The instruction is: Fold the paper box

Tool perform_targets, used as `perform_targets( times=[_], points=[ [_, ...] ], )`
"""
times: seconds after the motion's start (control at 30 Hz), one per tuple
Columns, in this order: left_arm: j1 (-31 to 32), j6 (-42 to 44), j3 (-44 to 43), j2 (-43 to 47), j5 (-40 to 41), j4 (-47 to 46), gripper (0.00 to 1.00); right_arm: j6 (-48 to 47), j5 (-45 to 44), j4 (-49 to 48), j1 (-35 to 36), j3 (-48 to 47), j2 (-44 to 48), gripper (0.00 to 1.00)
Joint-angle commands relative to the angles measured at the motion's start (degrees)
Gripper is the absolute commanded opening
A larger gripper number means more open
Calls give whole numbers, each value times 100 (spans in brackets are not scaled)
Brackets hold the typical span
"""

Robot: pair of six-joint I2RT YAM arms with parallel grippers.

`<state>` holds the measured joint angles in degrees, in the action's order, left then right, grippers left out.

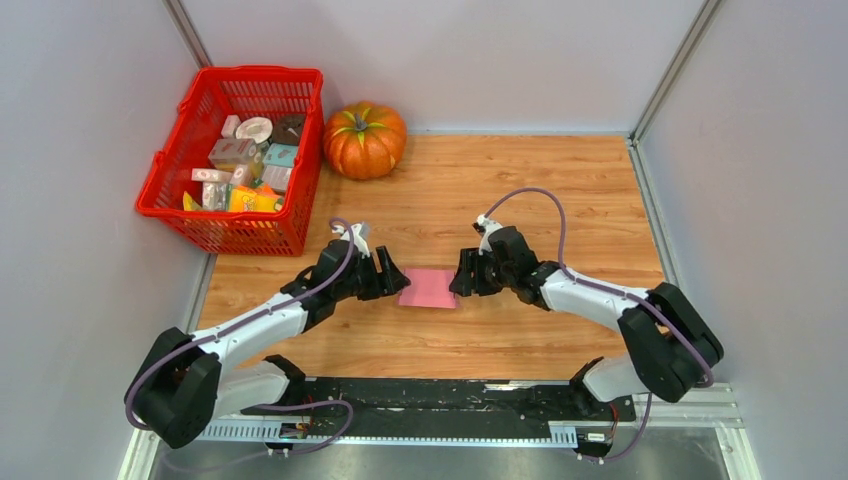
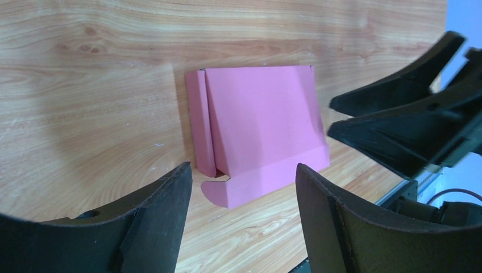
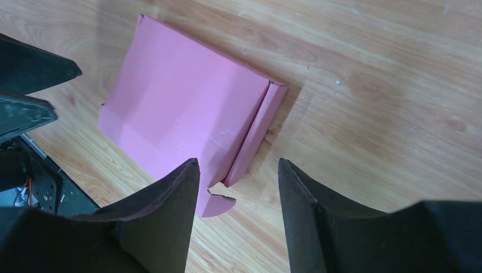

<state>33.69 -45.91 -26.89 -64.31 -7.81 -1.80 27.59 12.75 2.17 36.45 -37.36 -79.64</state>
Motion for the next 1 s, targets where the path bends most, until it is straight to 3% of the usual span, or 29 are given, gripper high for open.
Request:
perform_targets(
  times=[0.0, 0.27, 0.47, 0.97],
  points=[
    [-91, -120, 70, -72, -378, -443, 75, 61, 430, -612, -6, -87, -411, 54],
    [-188, -137, 105, -459, -616, -698, 75, 114, 298, -894, -15, 177, -658, 32],
    [-214, -120, 141, -626, -625, -839, 76, 176, 254, -1000, -111, 309, -772, 24],
    [-223, -532, 299, -1364, -976, -1463, 72, 326, 210, -1132, -340, 511, -940, 19]
  ],
)
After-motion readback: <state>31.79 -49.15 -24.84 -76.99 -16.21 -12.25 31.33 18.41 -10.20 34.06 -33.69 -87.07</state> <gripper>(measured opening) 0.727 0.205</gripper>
